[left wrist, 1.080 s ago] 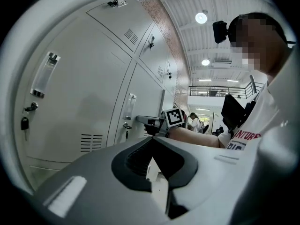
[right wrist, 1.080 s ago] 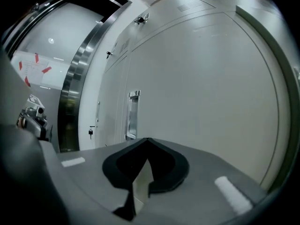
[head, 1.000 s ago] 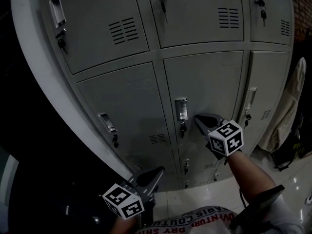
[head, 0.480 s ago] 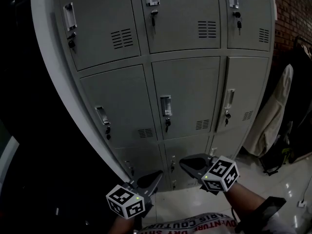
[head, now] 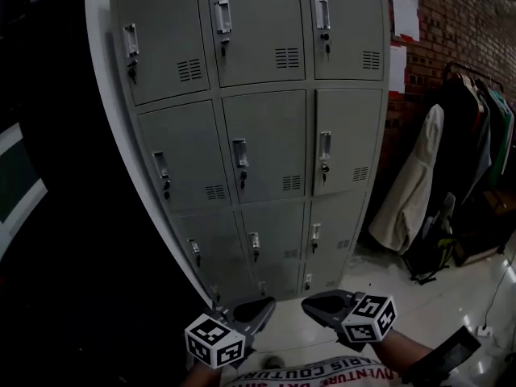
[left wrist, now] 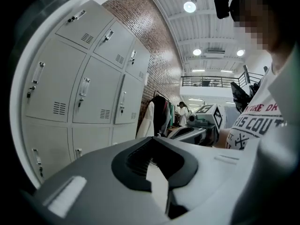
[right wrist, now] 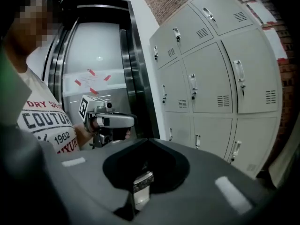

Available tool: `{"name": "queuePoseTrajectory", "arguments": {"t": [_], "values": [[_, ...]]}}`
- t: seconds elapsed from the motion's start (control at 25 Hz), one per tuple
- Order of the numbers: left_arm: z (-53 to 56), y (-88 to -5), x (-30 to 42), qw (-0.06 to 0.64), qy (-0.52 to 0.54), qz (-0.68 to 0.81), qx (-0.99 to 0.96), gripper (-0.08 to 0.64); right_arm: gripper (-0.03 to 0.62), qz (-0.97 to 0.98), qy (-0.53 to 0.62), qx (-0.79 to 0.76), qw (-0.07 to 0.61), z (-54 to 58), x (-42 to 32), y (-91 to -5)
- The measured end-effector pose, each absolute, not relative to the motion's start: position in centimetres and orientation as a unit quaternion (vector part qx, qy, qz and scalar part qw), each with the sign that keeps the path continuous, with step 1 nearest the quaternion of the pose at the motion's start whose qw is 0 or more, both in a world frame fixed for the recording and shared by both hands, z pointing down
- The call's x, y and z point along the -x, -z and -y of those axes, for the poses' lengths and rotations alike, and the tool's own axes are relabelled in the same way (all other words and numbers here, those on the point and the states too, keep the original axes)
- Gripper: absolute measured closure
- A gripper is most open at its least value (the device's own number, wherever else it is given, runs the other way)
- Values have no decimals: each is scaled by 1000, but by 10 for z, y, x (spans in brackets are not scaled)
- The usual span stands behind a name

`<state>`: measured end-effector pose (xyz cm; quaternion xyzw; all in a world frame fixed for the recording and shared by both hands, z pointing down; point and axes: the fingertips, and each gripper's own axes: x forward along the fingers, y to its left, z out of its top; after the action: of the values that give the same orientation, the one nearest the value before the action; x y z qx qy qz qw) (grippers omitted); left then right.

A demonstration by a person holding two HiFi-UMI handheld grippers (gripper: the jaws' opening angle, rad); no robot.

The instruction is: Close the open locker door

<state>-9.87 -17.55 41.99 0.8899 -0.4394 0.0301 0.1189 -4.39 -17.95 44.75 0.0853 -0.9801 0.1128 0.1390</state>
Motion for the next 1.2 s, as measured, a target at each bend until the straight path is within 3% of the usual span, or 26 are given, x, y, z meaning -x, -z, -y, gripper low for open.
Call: {"name": "queuePoseTrajectory", "arguments": {"t": [0.48,1.2], "values": [[10,-459,-37,158,-21,411,-898,555,600,977,-166,-55,124,-1,-83,-468],[-66,-453,-83,155,-43,413,-896,555,597,980,-160,-42,107,-72,-116,-466]]}}
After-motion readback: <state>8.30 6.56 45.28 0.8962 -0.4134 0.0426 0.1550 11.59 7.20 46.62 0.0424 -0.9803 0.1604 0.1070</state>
